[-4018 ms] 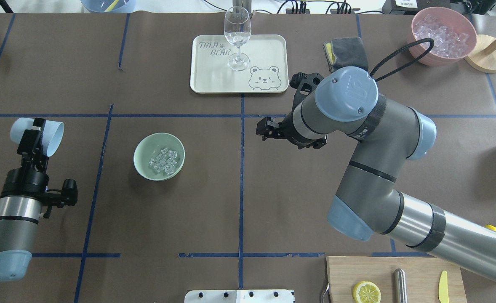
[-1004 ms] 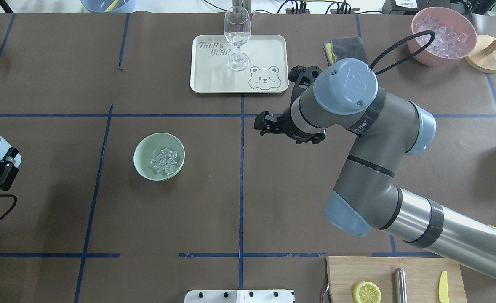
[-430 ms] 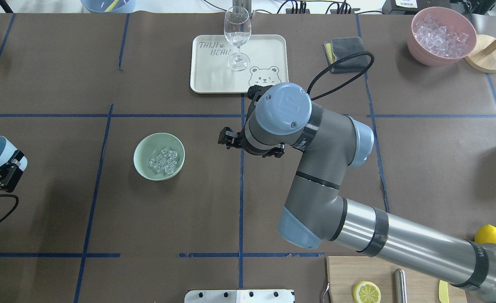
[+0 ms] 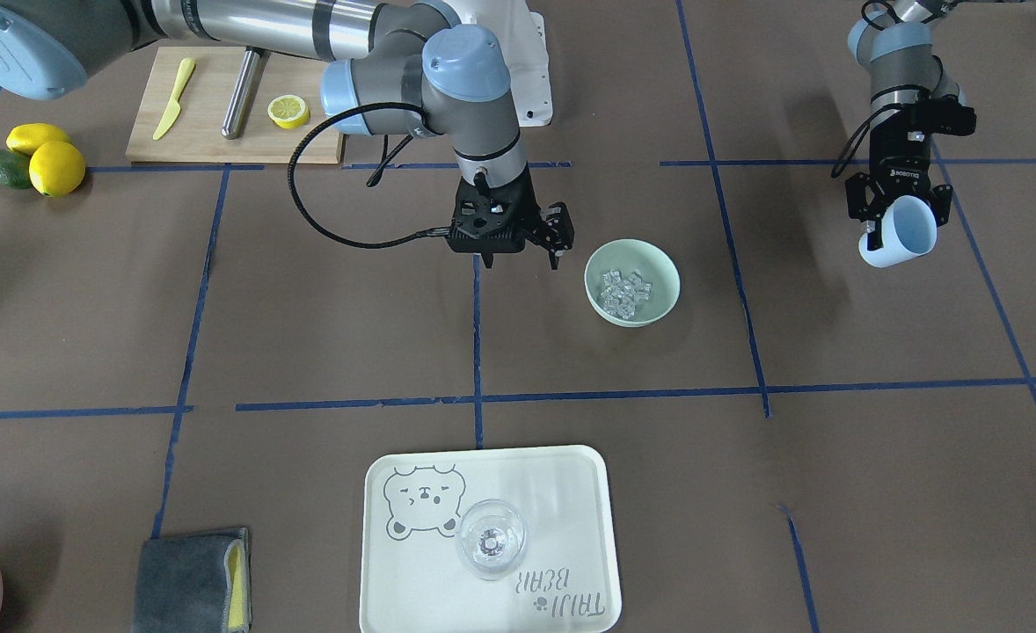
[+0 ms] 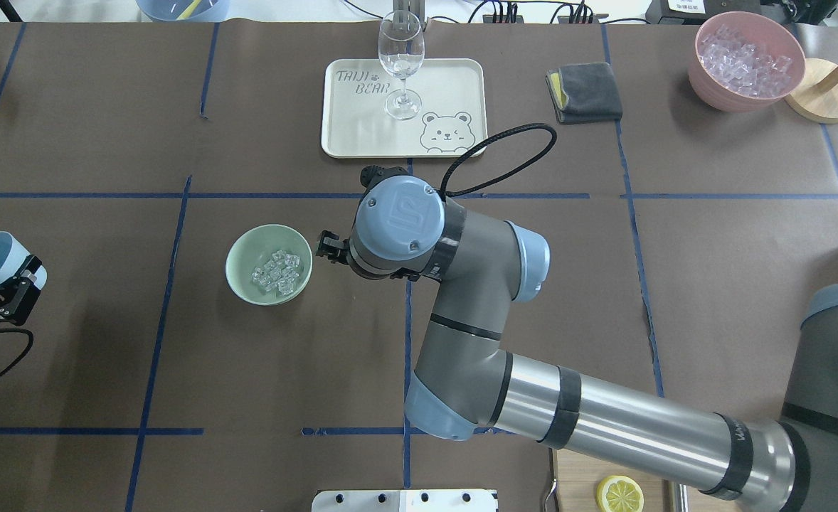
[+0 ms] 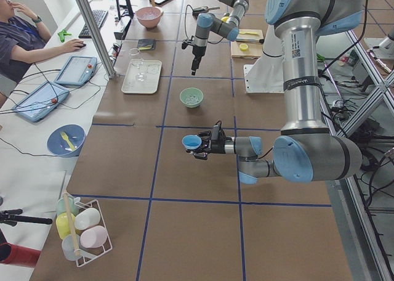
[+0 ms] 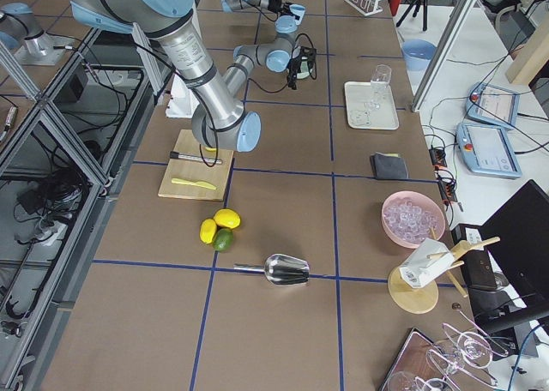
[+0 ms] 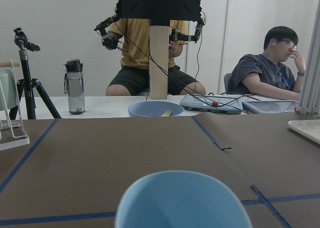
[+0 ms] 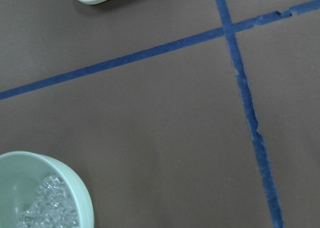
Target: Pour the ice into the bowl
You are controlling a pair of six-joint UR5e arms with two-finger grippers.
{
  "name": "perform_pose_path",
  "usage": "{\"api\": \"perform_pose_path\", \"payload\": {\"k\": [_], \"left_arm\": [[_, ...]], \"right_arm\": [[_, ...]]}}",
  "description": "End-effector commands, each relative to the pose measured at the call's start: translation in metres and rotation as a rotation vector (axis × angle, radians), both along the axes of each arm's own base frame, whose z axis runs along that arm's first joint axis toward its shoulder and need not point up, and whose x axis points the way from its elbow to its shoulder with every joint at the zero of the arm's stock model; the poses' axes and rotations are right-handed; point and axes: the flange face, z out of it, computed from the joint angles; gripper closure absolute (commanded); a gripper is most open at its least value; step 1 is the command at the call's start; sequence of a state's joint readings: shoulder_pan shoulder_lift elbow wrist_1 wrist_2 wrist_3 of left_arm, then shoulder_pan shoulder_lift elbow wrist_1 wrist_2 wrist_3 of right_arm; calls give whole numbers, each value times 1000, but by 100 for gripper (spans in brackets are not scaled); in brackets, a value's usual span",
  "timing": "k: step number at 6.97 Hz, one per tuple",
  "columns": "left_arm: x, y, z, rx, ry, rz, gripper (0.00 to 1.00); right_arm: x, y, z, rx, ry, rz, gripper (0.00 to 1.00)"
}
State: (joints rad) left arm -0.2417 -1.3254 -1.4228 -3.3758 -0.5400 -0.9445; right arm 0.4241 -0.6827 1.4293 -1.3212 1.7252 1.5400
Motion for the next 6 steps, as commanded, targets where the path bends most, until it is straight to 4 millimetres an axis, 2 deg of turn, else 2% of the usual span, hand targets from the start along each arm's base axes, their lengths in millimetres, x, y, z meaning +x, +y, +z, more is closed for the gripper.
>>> {"api": "perform_pose_path", "payload": {"k": [1,2,3,4,5,6], "left_arm": [[2,-1,5,-10,1,-2,100],[3,-1,5,-11,4,-4,100],[2,-2,5,-12,6,-6,100],[1,-3,5,-12,6,-9,100],[2,-3,5,-12,7,-9,96],[2,-3,5,-13,4,-6,85]], "right_arm": [[-34,-10,-30,2,12,8,0],[-50,-17,-40,-2,22,8,0],[-64,-22,-38,2,14,7,0],[-67,-23,-37,3,11,7,0],[-70,-23,-33,-1,19,5,0],[-78,-21,-30,-5,32,-2,1]]}}
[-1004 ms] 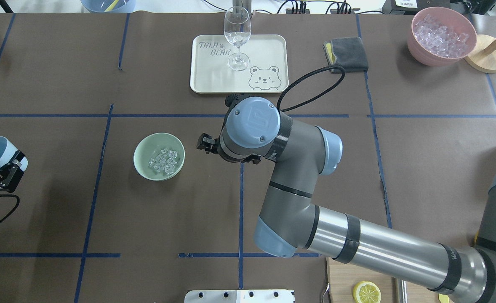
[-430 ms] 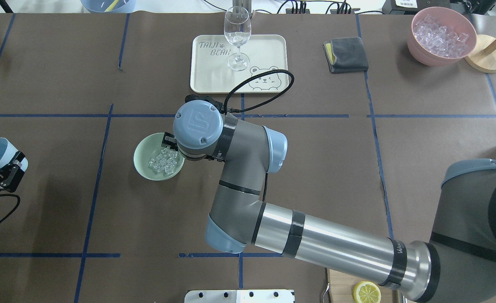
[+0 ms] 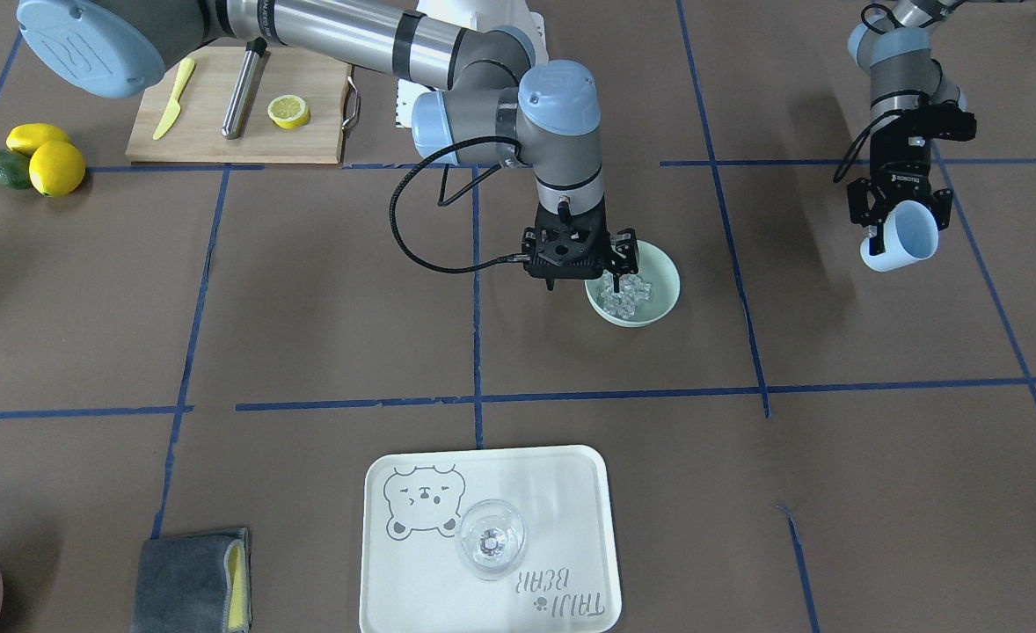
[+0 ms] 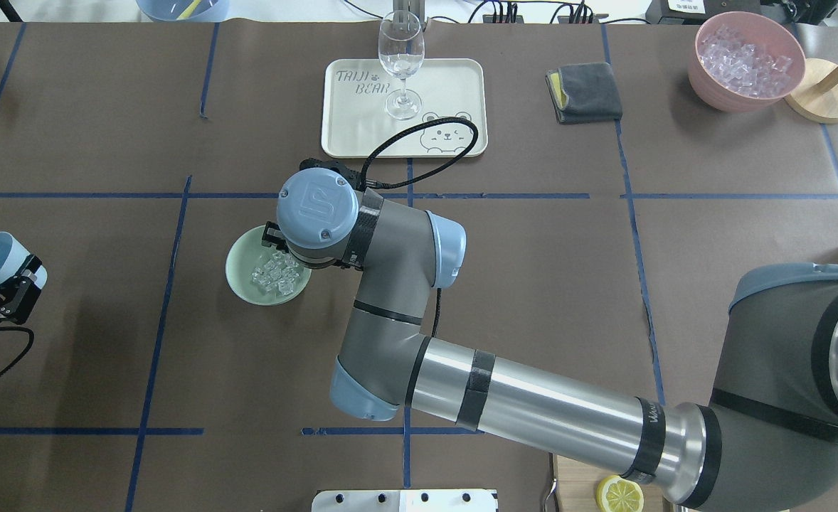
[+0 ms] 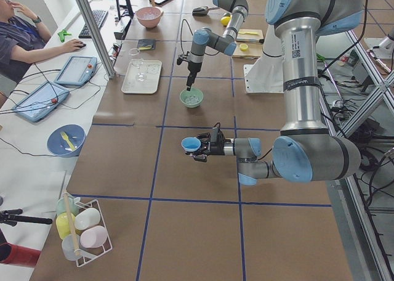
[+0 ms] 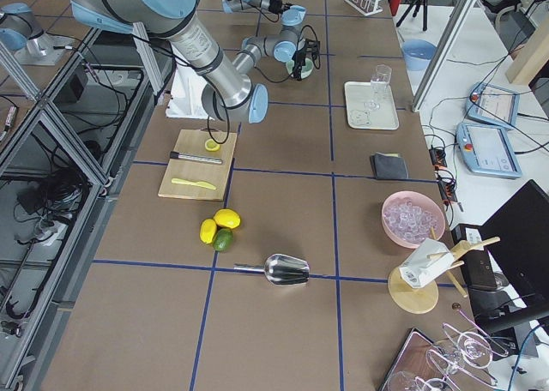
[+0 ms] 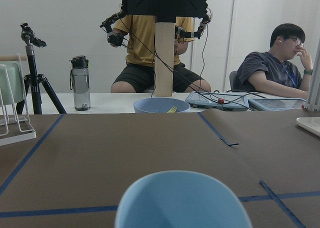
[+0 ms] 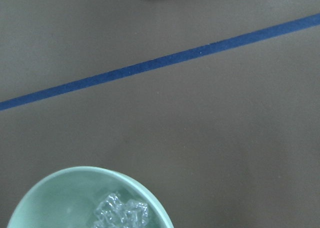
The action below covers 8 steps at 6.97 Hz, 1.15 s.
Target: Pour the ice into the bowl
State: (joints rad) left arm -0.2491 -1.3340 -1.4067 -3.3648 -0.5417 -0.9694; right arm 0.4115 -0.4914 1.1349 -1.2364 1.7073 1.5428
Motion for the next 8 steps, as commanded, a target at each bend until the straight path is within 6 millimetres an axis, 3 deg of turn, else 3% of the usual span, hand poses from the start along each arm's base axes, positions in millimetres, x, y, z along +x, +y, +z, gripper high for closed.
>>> {"api": "perform_pose_path", "payload": {"k": [1,2,3,4,5,6,8], "left_arm": [[1,-1,1,-5,-18,0,74],[1,-1,1,-5,-19,0,51],[2,-2,2,-7,-22,0,37],[1,-2,2,-7,-24,-1,24],[2,-3,2,-9,-34,-3,15],[2,-3,3,-12,-44,-4,1],[5,-4,1,-11,-43,-4,0]], "right_arm": [[-12,6,6,-6,15,-15,5],[-15,11,6,-7,14,-20,21],[-16,14,4,-7,11,-24,39],[-17,16,4,-7,11,-25,76],[-17,17,4,-3,12,-33,100],[-17,17,6,1,14,-38,100],[-16,16,7,24,20,-53,100]]}}
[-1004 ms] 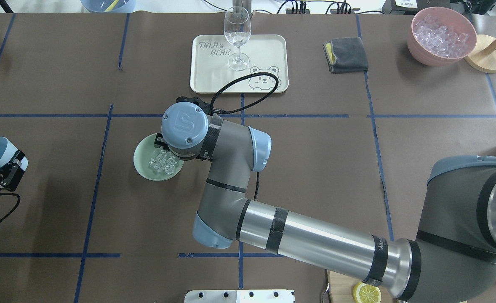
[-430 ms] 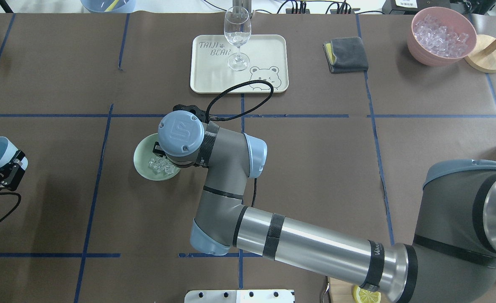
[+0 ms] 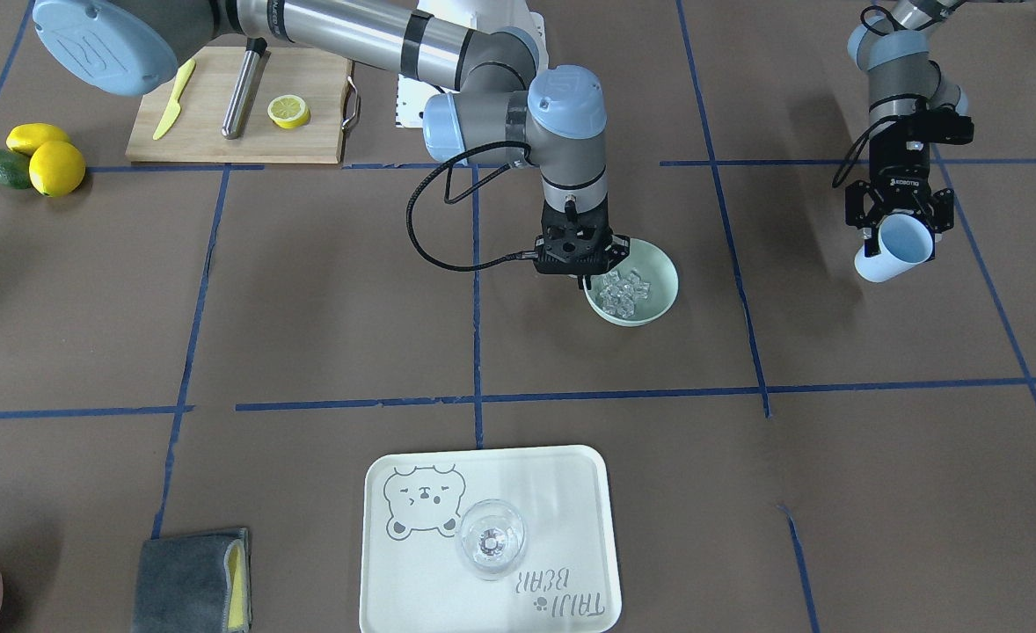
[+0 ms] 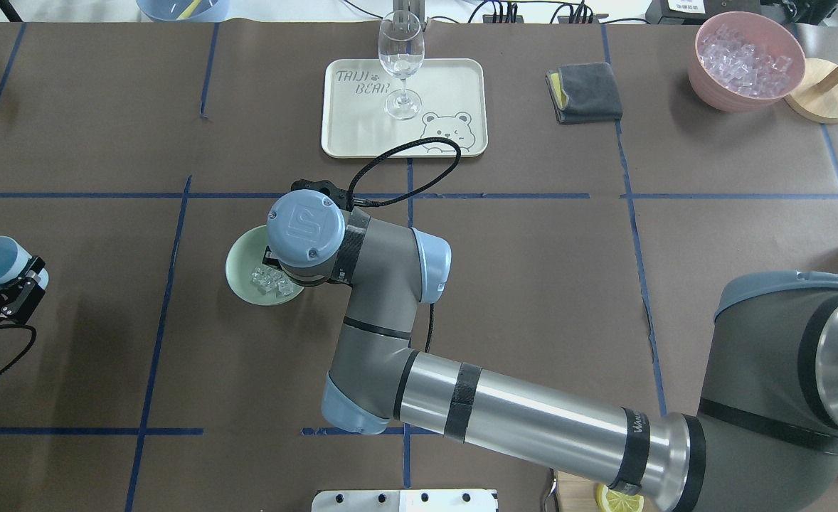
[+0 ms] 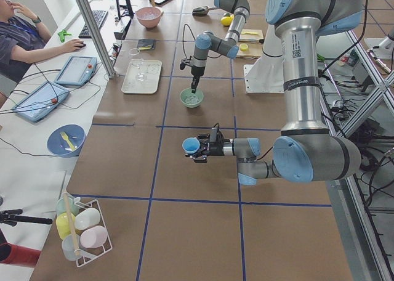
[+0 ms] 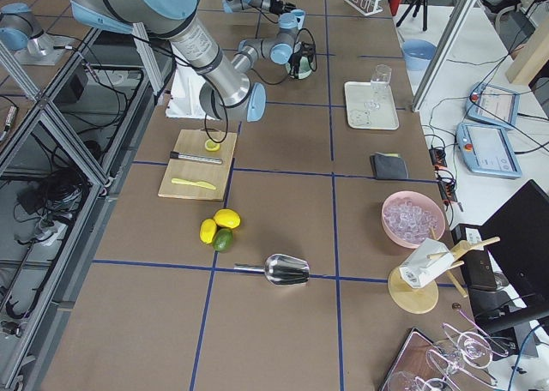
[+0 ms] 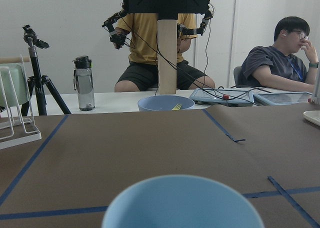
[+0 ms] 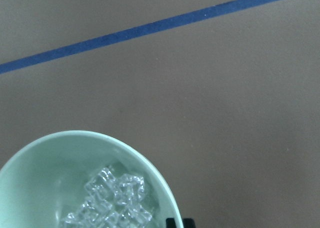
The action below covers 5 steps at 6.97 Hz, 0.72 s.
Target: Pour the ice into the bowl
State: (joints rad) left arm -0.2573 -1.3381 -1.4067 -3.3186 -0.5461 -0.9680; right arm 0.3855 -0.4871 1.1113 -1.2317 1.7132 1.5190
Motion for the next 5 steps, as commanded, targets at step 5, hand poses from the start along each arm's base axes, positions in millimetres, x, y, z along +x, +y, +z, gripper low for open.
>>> {"api": "perform_pose_path", "payload": {"k": [5], "left_arm": [[4,-2,-1,-6,-6,18,0]], "right_arm": [[18,-4,-24,26,-48,2,100]]}}
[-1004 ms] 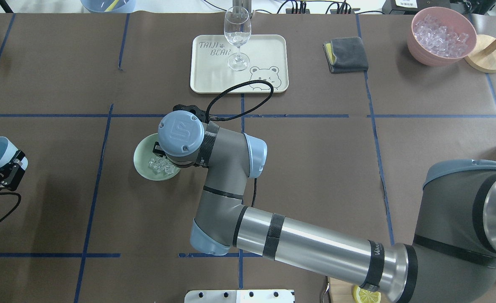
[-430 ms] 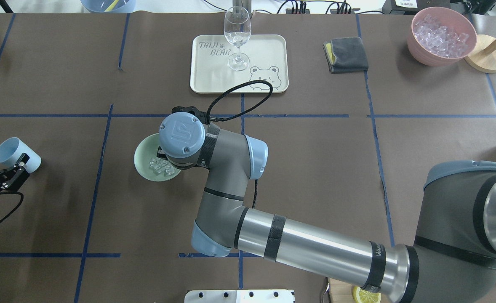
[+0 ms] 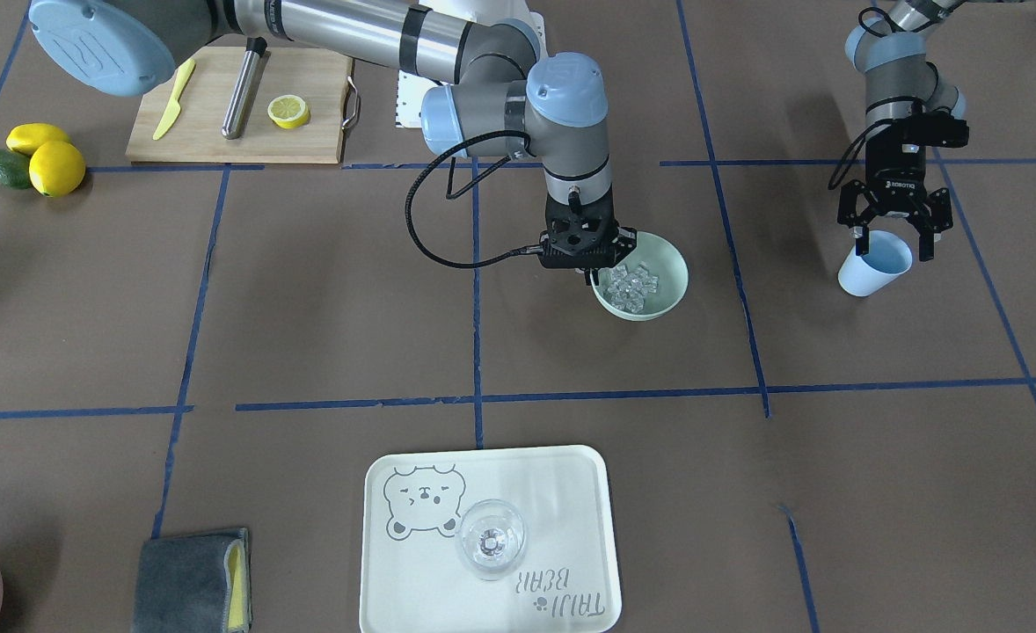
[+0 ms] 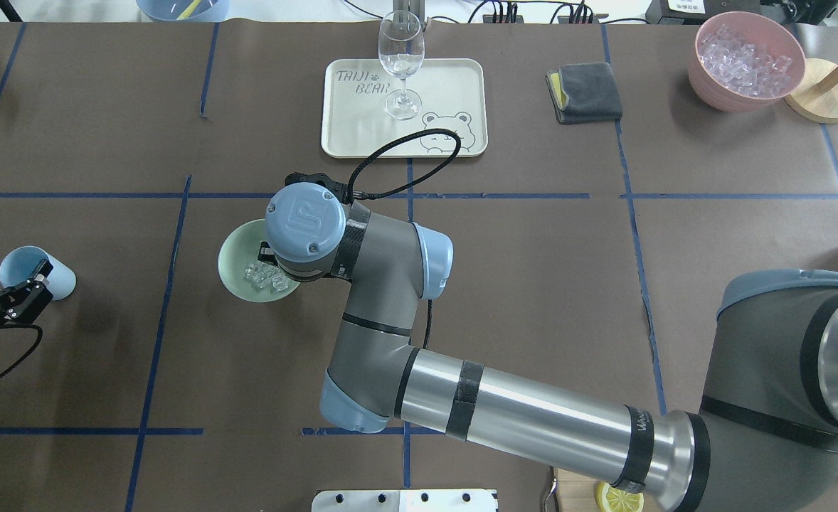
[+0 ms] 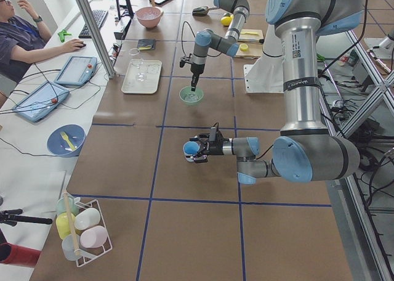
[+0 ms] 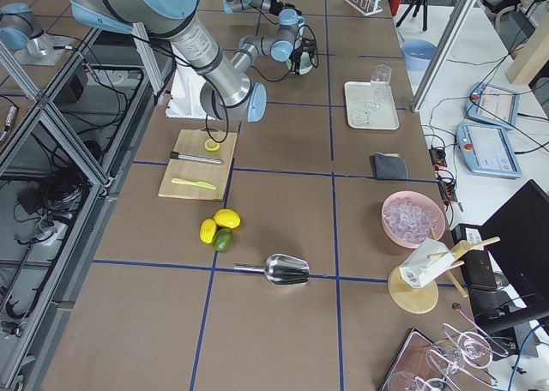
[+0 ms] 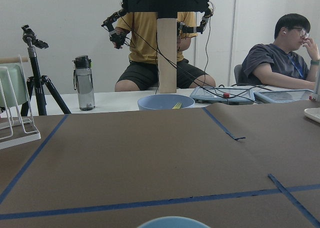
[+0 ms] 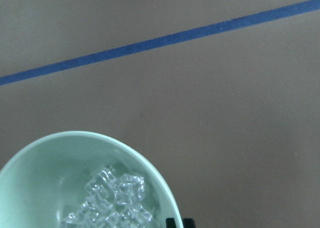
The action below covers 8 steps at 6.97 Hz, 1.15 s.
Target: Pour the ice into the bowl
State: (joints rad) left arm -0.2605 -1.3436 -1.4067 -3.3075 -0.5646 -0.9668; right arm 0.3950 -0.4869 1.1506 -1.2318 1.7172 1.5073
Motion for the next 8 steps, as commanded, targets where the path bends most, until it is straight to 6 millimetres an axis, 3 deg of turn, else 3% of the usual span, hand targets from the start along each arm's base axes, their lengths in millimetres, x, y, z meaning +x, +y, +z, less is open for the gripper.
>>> {"api": "perform_pose_path", "payload": {"k": [1,5,7,8], "left_arm": [[0,-1,-1,0,1,1,0],[-12,-15,-11,0,13,0,0],[-27,-34,-27,19,-25,17,0],[-37,-49,-33,4,-60,40,0]], "right_arm": [[7,-3,-9,4,-17,4,100],[22,-10,-21,6,-43,12,100],[53,-27,-19,-24,-54,-10,100],[83,-32,-5,-32,-29,5,100]]}}
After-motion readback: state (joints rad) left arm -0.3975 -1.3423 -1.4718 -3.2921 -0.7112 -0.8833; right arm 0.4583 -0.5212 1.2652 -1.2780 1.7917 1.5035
